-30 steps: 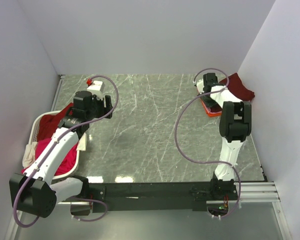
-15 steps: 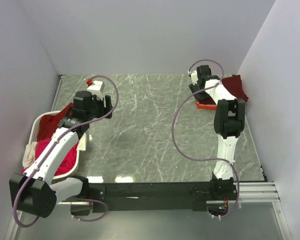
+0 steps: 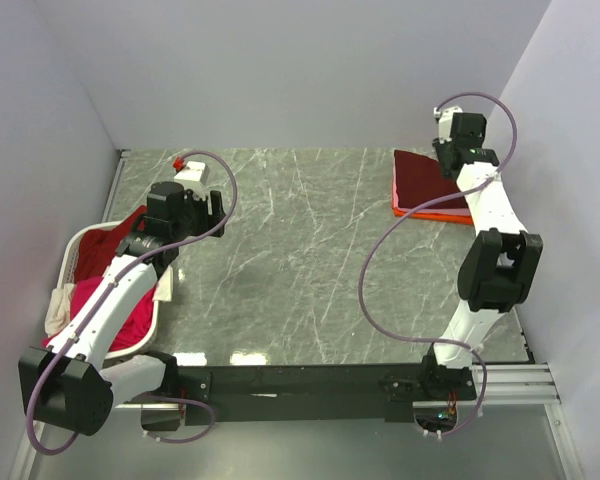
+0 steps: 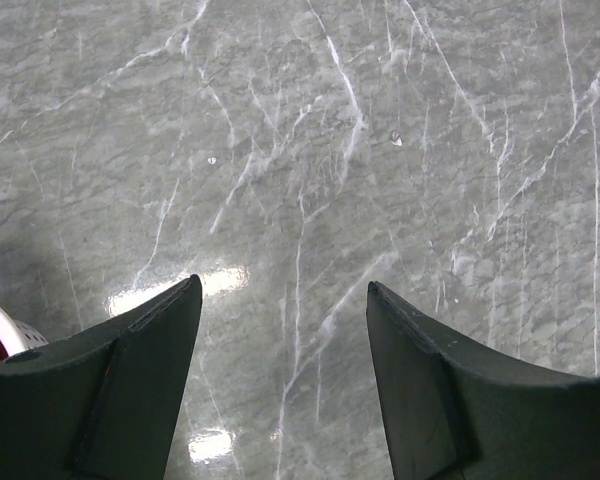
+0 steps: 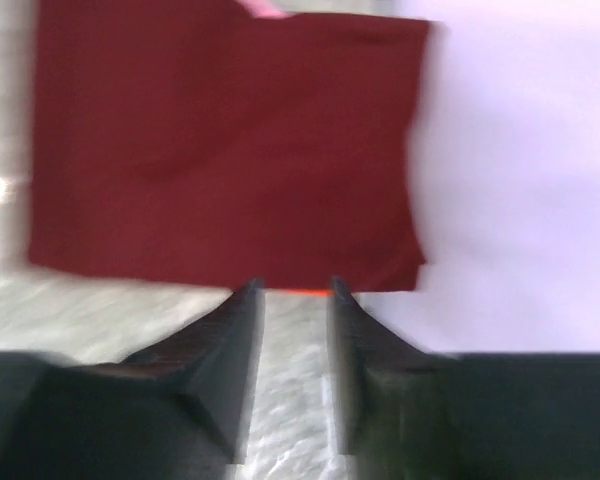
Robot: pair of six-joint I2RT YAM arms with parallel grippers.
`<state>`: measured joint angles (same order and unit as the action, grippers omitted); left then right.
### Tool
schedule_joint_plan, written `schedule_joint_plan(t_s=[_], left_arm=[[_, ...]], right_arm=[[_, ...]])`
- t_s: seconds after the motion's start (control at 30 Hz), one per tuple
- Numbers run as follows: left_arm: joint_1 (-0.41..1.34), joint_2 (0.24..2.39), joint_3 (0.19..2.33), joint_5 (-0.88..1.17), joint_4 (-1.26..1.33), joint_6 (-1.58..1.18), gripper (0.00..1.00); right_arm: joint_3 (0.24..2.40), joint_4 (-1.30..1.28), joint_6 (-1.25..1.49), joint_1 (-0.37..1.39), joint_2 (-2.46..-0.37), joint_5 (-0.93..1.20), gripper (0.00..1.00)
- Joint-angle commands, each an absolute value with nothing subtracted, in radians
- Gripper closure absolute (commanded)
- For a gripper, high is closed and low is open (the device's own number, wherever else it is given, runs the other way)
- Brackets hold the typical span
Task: Fold and stack the t-shirts
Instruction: Neatly place the folded tshirt to the corner
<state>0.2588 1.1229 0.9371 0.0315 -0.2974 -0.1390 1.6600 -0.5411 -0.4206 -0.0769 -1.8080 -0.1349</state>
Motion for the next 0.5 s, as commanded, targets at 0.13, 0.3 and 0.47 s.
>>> schedule_joint_plan(t_s=[0.13, 0.3, 0.47], left_arm=[[0.262, 1.103, 0.942, 0.051, -0.270, -0.126, 0.28], [0.262, 1.112, 0.943, 0.057, -0.270, -0.127, 0.28], [0.262, 1.115, 0.943, 0.060, -0.270, -0.127, 0.28]], right_arm=[[1.660, -0.235, -0.557, -0.129, -2.011, -0.549, 0.75], [1.674, -0.189, -0.638, -0.164, -2.126, -0.635, 0.78], [1.637, -0.184, -0.670, -0.189, -2.190, -0.663, 0.80]])
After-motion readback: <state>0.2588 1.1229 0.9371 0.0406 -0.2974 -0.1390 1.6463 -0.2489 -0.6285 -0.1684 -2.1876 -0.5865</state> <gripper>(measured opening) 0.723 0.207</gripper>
